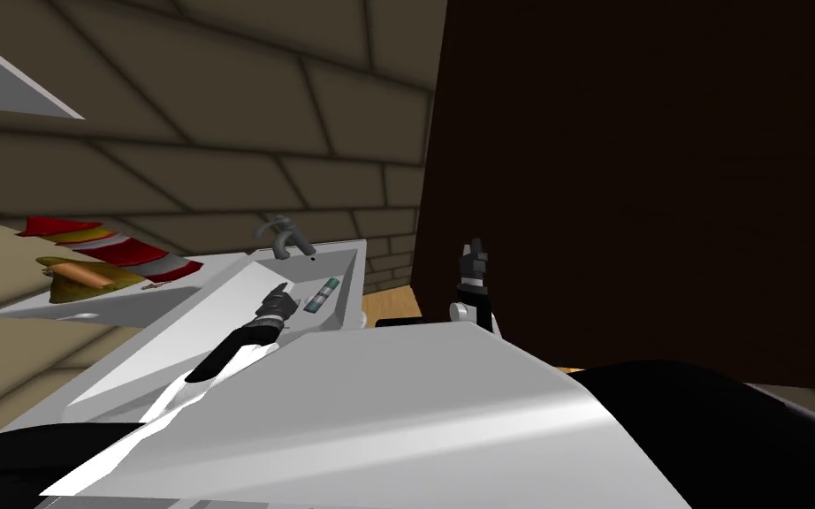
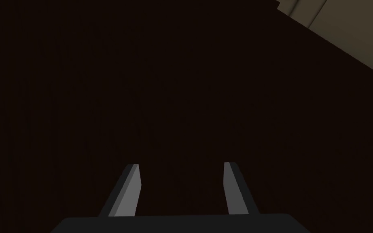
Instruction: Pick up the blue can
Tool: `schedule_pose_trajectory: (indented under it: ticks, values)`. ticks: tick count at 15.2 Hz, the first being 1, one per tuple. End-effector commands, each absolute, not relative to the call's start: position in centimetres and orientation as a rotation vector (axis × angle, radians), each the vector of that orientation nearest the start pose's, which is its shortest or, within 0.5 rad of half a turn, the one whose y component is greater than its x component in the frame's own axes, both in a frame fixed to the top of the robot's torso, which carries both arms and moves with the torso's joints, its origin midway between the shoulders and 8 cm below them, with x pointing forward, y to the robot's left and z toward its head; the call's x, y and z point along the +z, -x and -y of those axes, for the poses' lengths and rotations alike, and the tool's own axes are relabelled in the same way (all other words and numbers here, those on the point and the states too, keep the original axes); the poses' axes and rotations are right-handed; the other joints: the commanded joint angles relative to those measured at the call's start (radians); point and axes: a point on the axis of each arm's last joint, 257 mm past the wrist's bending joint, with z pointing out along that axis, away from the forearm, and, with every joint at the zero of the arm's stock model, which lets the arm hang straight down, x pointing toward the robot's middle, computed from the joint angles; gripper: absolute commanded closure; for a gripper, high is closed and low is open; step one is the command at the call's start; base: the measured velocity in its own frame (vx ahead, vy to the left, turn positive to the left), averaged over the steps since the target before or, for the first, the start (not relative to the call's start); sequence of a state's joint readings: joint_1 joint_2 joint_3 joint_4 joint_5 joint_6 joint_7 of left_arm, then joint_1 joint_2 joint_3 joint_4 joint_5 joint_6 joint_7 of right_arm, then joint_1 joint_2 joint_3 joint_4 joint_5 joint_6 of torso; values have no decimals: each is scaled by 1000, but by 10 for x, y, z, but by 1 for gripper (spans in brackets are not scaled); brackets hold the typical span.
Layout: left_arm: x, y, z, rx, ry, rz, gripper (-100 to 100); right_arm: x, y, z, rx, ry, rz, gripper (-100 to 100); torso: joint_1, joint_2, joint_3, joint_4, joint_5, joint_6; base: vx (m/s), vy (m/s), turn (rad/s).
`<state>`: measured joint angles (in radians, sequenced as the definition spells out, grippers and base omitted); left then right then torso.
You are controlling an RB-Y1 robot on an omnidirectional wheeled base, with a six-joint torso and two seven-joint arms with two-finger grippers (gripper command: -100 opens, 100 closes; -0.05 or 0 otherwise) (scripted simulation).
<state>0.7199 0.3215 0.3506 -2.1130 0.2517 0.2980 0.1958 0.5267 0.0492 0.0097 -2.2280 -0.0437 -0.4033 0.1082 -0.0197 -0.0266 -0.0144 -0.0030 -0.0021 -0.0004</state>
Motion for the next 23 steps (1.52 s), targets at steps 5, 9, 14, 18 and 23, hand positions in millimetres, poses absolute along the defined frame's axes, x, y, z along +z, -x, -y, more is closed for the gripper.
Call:
schedule_pose_trajectory:
  ticks: [5,9,14,18,23]
  values:
    - [-282,-259,-535,-605,1769,-1090,-100,-28,-364,293,1191,-817,-696,0,-5,-6,-4,-1,-1,0,177,-145,60]
    - [-304,-225,-556,-535,1912,-1033,-100,-28,-364,293,1190,-817,-696,0,1,-6,-4,-1,0,0,183,-86,54]
    - [-323,-188,-573,-467,2047,-965,-100,-28,-364,293,1190,-817,-696,0,-1,-6,-4,-1,0,0,169,-105,53]
    - [-339,-152,-586,-400,2171,-887,-100,-28,-364,293,1190,-816,-696,0,5,-3,-2,-1,1,0,138,-37,52]
    - [-356,-99,-598,-311,2327,-761,-100,-28,-364,293,1190,-817,-696,0,3,-7,-4,-2,1,0,195,-64,50]
